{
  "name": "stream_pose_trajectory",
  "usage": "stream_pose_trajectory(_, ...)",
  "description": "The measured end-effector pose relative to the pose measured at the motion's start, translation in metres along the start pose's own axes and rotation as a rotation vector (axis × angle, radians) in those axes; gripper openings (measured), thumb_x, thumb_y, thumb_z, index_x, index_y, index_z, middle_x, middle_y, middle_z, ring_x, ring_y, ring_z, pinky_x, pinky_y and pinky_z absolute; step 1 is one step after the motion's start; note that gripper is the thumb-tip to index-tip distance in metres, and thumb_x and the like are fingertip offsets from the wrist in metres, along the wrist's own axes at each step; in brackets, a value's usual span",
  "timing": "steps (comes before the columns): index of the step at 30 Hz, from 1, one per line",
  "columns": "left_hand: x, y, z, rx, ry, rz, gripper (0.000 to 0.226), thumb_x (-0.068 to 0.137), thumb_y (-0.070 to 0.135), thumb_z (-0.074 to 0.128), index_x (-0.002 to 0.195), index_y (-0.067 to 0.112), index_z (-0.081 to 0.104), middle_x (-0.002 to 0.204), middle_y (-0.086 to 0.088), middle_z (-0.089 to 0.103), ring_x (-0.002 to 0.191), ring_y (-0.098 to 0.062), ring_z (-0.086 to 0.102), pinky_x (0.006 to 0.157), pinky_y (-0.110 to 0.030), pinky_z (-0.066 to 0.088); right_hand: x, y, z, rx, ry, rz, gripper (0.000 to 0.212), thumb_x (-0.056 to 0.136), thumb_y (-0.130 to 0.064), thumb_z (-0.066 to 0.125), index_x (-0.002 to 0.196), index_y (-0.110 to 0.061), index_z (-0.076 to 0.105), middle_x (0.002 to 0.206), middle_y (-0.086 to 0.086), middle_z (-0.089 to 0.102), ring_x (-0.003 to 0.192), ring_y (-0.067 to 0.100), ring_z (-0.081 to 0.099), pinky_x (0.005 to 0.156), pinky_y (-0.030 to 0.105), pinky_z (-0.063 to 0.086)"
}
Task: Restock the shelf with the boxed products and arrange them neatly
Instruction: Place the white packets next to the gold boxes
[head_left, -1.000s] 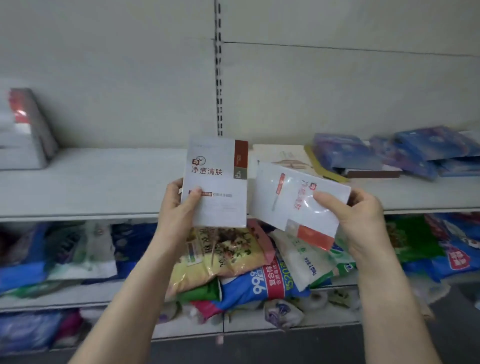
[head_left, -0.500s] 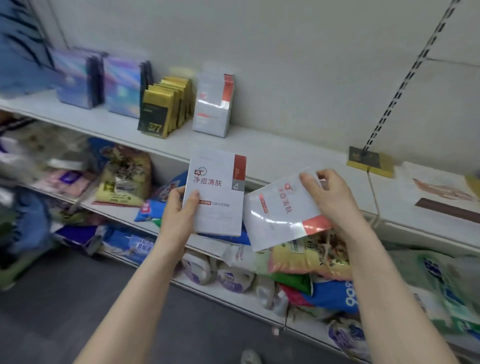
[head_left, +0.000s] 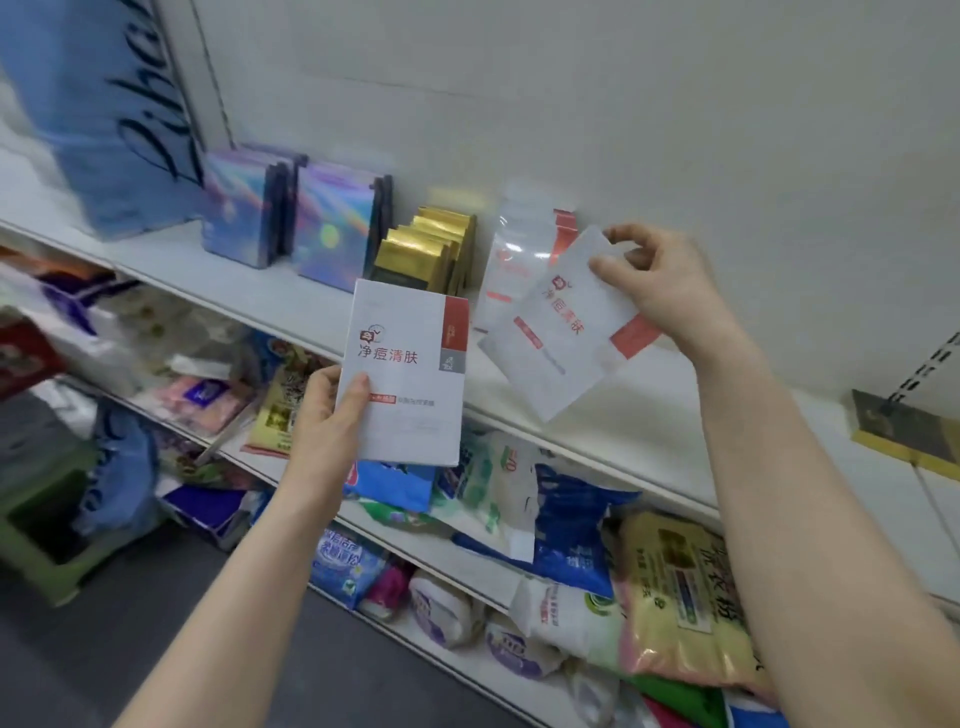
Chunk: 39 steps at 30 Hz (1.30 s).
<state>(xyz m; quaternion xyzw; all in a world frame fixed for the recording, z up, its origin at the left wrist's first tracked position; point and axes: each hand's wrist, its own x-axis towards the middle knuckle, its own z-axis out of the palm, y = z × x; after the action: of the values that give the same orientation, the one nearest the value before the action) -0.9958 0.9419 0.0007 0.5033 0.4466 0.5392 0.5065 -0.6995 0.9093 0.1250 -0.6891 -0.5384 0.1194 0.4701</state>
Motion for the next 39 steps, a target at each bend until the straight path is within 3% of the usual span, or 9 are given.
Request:
stream_pose_trajectory(3,0.034,0.002,-0.002,0.017,-0.015,0.008,0.004,0.098,0.028,0.052,0.100,0.026,0.053,0.101,0.002,0.067,0.085,-0.013,0.065,0.066,-0.031,0.053,0.049,-0.007,0.028,-0.175,-0.035,-0.087,0.030,0.086,-0.032,0.067,0.116,-0.030,0.067,0.076,-0.016,0.057,0.078,0.008,0.054,0.078,0.027,0.041)
stream_pose_trajectory(5,0.050,0.003,-0.001,0.014,-0.024,0.000,0.003,0.098,0.030,0.051,0.101,0.028,0.053,0.099,0.004,0.068,0.084,-0.012,0.067,0.064,-0.032,0.057,0.074,-0.007,0.048,-0.259,-0.075,-0.105,0.032,0.085,-0.033,0.069,0.116,-0.031,0.068,0.098,-0.007,0.066,0.093,0.014,0.058,0.085,0.028,0.045)
stream_pose_trajectory(12,0.087,-0.005,-0.007,0.010,-0.132,-0.025,0.008,0.097,0.030,0.052,0.104,0.026,0.054,0.102,-0.002,0.071,0.093,-0.025,0.068,0.077,-0.048,0.057,0.121,0.023,0.102,-0.675,-0.026,-0.299,0.045,0.086,-0.024,0.071,0.130,-0.023,0.063,0.118,0.010,0.055,0.113,0.031,0.045,0.095,0.036,0.034)
stream_pose_trajectory(18,0.112,-0.008,-0.011,0.037,-0.281,-0.070,0.013,0.096,0.037,0.054,0.107,0.031,0.053,0.101,-0.002,0.071,0.093,-0.028,0.069,0.075,-0.060,0.055,0.125,0.037,0.112,-0.789,-0.038,-0.253,0.059,0.082,-0.009,0.070,0.138,-0.020,0.055,0.123,0.013,0.052,0.119,0.034,0.045,0.098,0.038,0.033)
stream_pose_trajectory(21,0.123,-0.008,-0.011,0.021,-0.362,-0.062,0.014,0.095,0.036,0.053,0.108,0.031,0.052,0.103,-0.002,0.071,0.093,-0.026,0.069,0.075,-0.051,0.058,0.101,0.023,0.120,-0.573,0.116,-0.300,0.036,0.096,-0.018,0.057,0.132,-0.021,0.060,0.125,0.005,0.058,0.119,0.025,0.050,0.096,0.034,0.036)
stream_pose_trajectory(26,0.132,-0.005,0.012,-0.033,-0.496,-0.018,0.018,0.097,0.025,0.052,0.114,0.019,0.052,0.102,0.001,0.070,0.088,-0.012,0.069,0.066,-0.024,0.055,0.047,0.003,0.134,0.099,-0.131,0.027,0.032,0.089,-0.034,0.068,0.120,-0.026,0.065,0.111,-0.006,0.070,0.102,0.011,0.066,0.094,0.036,0.053)
stream_pose_trajectory(29,0.137,-0.008,0.030,0.072,-0.576,0.085,0.030,0.096,0.024,0.056,0.125,0.025,0.050,0.112,0.006,0.065,0.096,-0.008,0.065,0.075,-0.024,0.055,0.037,0.004,0.111,0.132,-0.057,0.066,0.025,0.089,-0.018,0.070,0.113,-0.025,0.066,0.097,0.006,0.071,0.090,0.011,0.066,0.085,0.035,0.056)
stream_pose_trajectory(33,0.144,-0.017,0.044,0.399,-0.576,0.364,0.053,0.091,0.020,0.062,0.138,0.030,0.042,0.125,0.011,0.050,0.107,-0.002,0.053,0.090,-0.022,0.047,0.044,0.005,0.077,-0.012,0.085,0.060,0.021,0.093,-0.016,0.064,0.112,-0.024,0.065,0.084,-0.009,0.063,0.071,0.000,0.058,0.070,0.014,0.045)
stream_pose_trajectory(39,0.149,-0.041,0.063,0.741,-0.750,0.576,0.051,0.093,0.021,0.058,0.142,0.024,0.044,0.145,0.002,0.036,0.130,-0.016,0.040,0.108,-0.029,0.036,0.074,0.018,0.093,-0.293,0.064,-0.004,0.032,0.090,-0.017,0.065,0.122,-0.023,0.063,0.108,-0.005,0.055,0.088,-0.003,0.053,0.081,0.013,0.037)
